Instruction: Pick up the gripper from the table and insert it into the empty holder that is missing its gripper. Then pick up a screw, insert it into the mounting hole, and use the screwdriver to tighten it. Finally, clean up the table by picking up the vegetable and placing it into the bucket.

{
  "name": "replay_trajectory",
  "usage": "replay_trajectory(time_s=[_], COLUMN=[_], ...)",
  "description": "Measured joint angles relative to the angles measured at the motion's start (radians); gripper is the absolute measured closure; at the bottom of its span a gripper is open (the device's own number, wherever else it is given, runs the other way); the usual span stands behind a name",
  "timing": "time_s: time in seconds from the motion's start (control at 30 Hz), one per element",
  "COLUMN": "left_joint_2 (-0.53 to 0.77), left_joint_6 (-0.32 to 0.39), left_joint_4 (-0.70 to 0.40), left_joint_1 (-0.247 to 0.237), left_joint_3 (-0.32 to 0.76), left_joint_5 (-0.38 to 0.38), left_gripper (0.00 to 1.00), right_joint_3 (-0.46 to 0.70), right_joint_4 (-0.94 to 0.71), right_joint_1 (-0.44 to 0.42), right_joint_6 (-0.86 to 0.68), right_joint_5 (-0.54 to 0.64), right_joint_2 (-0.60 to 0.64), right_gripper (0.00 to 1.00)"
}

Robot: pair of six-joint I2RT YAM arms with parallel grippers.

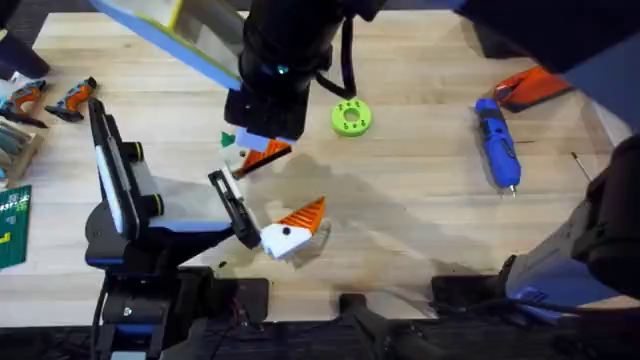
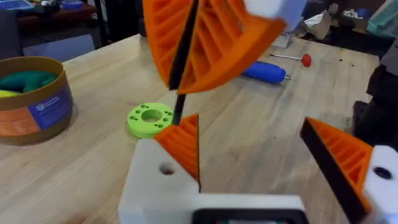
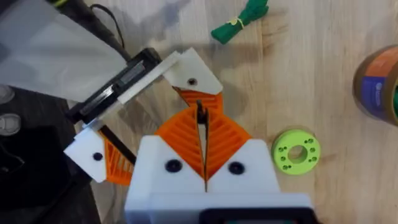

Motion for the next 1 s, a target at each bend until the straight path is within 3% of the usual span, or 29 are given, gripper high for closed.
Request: replay_trajectory(time_s=[1.0], left_joint_2=[0.0], left_joint_6=[0.0], left_joint_4=[0.0], left_joint_1=[0.0], left_joint_3=[0.0], left_joint_5=[0.0], left_gripper=[0.015], right_joint_3=[0.0], right_joint_4=[0.02], right_joint_1=[0.006], right_joint_6=[0.0], right_joint_5=[-0.034], right_joint_2=[0.039], right_gripper=[0.995])
